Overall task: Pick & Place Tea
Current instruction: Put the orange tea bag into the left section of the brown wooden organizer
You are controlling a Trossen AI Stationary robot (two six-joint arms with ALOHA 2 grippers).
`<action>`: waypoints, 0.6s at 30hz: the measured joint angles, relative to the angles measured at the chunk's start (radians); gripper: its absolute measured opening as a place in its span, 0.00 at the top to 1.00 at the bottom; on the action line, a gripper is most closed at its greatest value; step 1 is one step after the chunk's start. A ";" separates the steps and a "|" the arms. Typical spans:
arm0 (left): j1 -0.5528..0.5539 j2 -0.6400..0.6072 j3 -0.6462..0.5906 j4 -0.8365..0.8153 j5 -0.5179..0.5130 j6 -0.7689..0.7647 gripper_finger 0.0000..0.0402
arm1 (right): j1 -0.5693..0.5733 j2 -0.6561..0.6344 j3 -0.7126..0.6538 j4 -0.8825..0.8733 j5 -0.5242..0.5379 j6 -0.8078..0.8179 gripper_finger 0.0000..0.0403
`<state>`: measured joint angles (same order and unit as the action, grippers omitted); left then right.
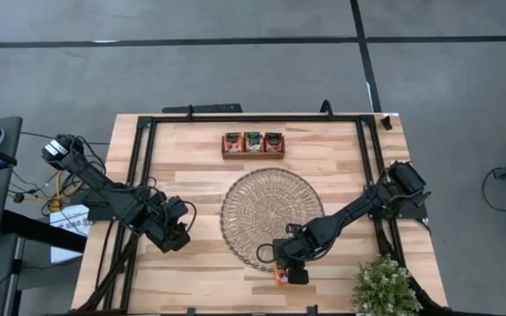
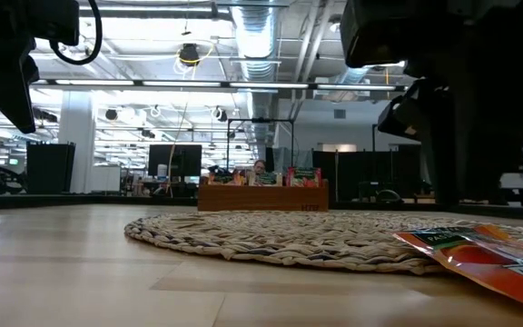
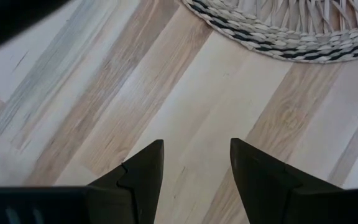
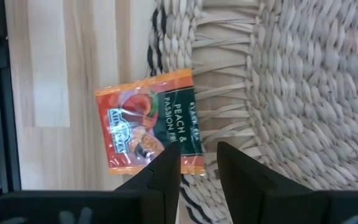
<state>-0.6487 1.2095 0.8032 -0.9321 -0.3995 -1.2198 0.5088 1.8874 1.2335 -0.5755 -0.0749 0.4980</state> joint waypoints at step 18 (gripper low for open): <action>0.000 0.000 0.000 0.008 0.000 0.000 0.56 | 0.002 0.036 -0.003 -0.006 0.016 0.011 0.76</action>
<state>-0.6487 1.2098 0.8032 -0.9241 -0.3996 -1.2194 0.5110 1.9234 1.2309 -0.5810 -0.0588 0.5091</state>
